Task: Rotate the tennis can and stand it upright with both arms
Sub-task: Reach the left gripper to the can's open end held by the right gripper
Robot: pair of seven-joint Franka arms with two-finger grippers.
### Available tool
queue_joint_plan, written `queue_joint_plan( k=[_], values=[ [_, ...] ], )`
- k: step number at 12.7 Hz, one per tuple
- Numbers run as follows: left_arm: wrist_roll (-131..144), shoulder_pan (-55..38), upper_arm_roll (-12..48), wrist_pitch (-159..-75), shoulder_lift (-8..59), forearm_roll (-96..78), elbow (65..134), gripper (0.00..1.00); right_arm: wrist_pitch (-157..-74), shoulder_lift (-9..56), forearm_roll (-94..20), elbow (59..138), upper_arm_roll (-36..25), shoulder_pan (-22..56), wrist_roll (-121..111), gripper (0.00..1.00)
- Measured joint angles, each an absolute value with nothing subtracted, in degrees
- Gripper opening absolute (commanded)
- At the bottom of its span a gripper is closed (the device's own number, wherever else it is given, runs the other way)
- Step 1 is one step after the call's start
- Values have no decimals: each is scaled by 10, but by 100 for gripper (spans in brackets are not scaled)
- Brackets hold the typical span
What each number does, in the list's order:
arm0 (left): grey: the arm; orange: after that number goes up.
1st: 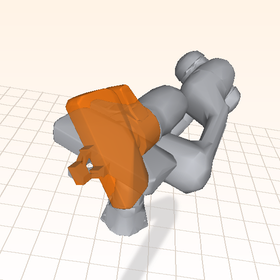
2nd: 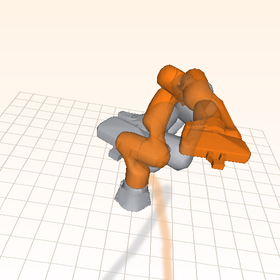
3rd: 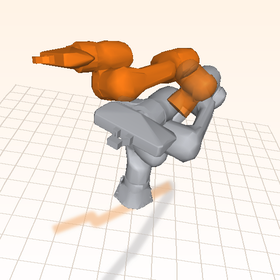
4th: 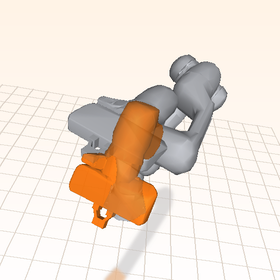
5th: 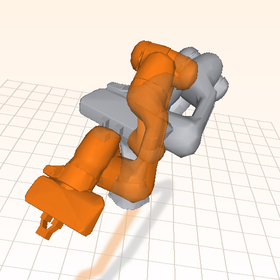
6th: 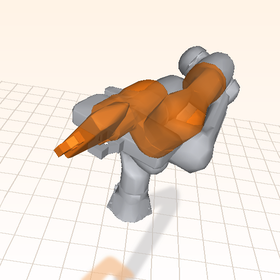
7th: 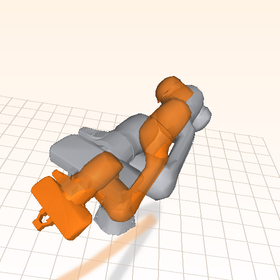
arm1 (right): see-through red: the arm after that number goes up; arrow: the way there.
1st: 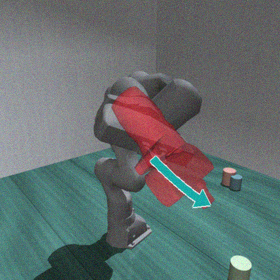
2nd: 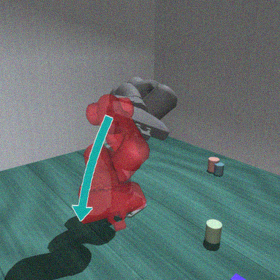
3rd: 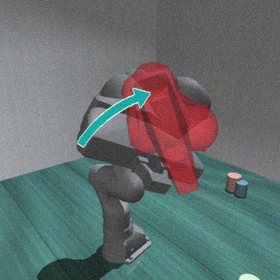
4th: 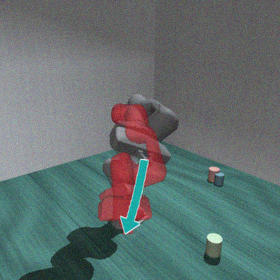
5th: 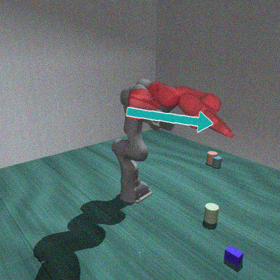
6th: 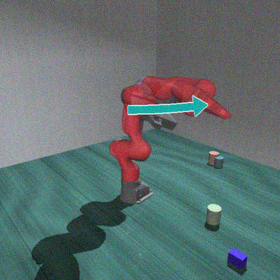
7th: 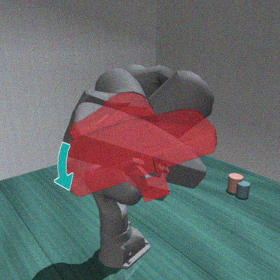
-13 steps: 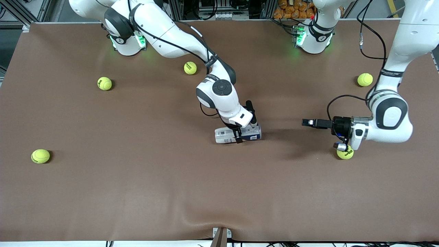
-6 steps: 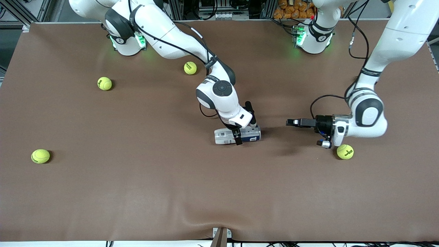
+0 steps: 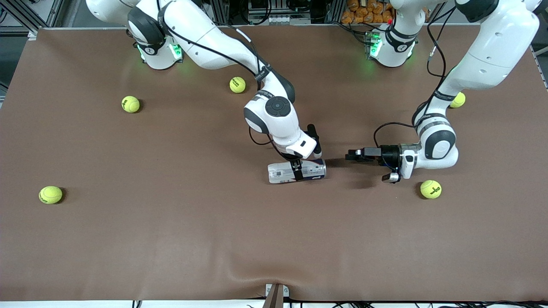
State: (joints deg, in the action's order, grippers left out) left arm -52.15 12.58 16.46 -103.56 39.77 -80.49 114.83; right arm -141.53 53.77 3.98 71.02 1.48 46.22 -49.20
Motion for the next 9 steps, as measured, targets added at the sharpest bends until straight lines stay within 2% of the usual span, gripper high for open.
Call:
queue_joint_plan(
  k=[3, 5, 9],
  values=[
    [-541, 98, 165, -1069, 400, -851, 1148, 88, -1380, 524, -26, 710, 16, 462, -469, 100],
    [-553, 78, 165, -1085, 403, -879, 1148, 74, -1354, 516, -77, 710, 14, 459, -453, 100],
    [-566, 67, 165, -1092, 417, -909, 1148, 68, -1309, 500, -88, 709, -20, 454, -377, 100]
  ],
)
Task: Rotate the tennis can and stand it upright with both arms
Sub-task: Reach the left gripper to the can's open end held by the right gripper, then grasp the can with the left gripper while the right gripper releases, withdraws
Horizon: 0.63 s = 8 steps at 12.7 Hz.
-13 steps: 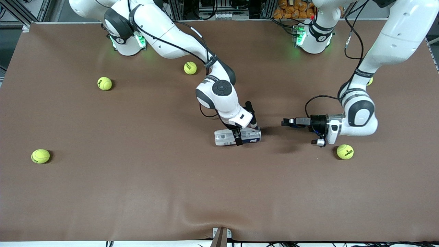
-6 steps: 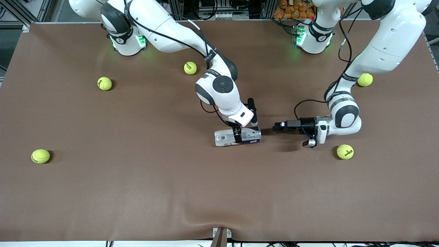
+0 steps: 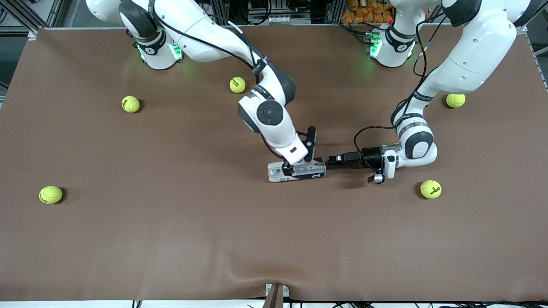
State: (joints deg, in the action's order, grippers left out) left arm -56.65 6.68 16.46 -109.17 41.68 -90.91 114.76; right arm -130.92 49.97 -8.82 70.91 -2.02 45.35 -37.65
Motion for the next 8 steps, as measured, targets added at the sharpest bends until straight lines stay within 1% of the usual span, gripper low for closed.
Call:
queue_joint_plan(
  k=[1, 3, 4, 8],
  values=[
    [-567, 66, 165, -1099, 419, -914, 1147, 65, -1309, 496, -89, 709, -37, 452, -352, 100],
    [-567, 59, 165, -1112, 423, -922, 1142, 64, -1308, 485, -90, 707, -70, 449, -270, 100],
    [-567, 56, 165, -1115, 425, -924, 1140, 61, -1305, 479, -91, 707, -88, 448, -226, 100],
    [-567, 47, 164, -1120, 434, -925, 1130, 38, -1272, 465, -92, 707, -165, 446, -77, 100]
  ],
)
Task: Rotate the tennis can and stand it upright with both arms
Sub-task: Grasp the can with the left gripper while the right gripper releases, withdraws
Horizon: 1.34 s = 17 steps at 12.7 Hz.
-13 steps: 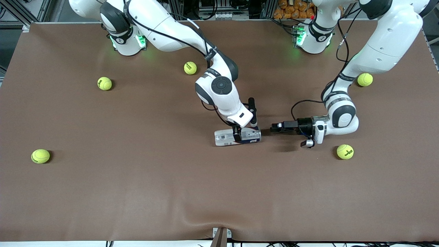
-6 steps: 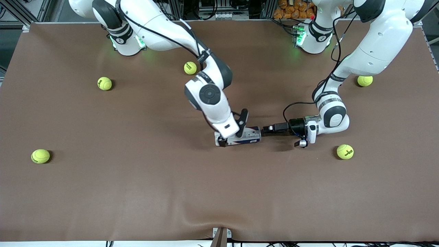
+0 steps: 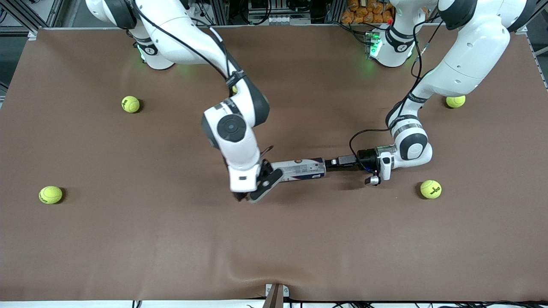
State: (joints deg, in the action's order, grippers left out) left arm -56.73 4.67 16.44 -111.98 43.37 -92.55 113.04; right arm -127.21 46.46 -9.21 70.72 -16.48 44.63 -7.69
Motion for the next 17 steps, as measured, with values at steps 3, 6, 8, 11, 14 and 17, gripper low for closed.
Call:
queue_joint_plan(
  k=[3, 6, 8, 11, 14, 17],
  values=[
    [-567, 29, 164, -1136, 452, -937, 1109, 0, -1230, 447, -93, 708, -224, 446, -5, 100],
    [-567, 21, 164, -1142, 458, -939, 1092, 0, -1204, 403, -100, 743, -278, 435, 9, 100],
    [-560, 24, 163, -1143, 458, -939, 1076, 0, -1196, 344, -101, 797, -284, 404, 8, 100],
    [-483, 30, 160, -1143, 443, -913, 1040, 0, -1114, 260, -101, 842, -283, 345, 7, 100],
    [-373, 33, 159, -1143, 395, -850, 1015, 0, -1033, 189, -100, 846, -240, 247, 6, 100],
    [-213, 33, 158, -1145, 335, -710, 984, 0, -981, 122, -79, 849, -126, 94, -3, 100]
  ],
)
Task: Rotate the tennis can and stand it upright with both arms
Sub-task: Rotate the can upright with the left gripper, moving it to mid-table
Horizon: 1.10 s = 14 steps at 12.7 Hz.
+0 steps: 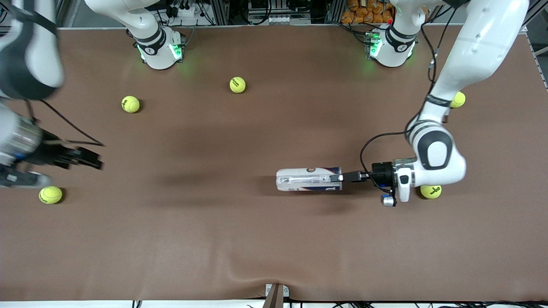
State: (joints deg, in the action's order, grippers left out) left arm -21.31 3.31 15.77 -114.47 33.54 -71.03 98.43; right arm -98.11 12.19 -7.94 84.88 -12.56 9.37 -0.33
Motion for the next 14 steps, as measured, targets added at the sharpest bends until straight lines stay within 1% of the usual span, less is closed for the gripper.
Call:
queue_joint_plan(
  k=[1, 3, 6, 8, 10, 14],
  values=[
    [-158, 33, 157, -1145, 321, -654, 969, 0, -960, 99, -67, 850, -96, 59, -5, 100],
    [-54, 29, 158, -1145, 304, -554, 941, 0, -922, 56, -51, 851, -53, 18, -9, 100],
    [69, 7, 166, -1145, 301, -416, 902, 0, -883, 14, -45, 854, -40, 0, -21, 100],
    [158, -25, 169, -1145, 301, -316, 871, 0, -859, 0, -32, 855, -19, -24, -26, 100],
    [241, -64, 171, -1144, 301, -237, 844, 0, -844, -6, -20, 855, -6, -31, -25, 100],
    [407, -185, 171, -1145, 301, -80, 812, 0, -817, -6, -2, 857, -4, -31, -14, 100]
  ],
)
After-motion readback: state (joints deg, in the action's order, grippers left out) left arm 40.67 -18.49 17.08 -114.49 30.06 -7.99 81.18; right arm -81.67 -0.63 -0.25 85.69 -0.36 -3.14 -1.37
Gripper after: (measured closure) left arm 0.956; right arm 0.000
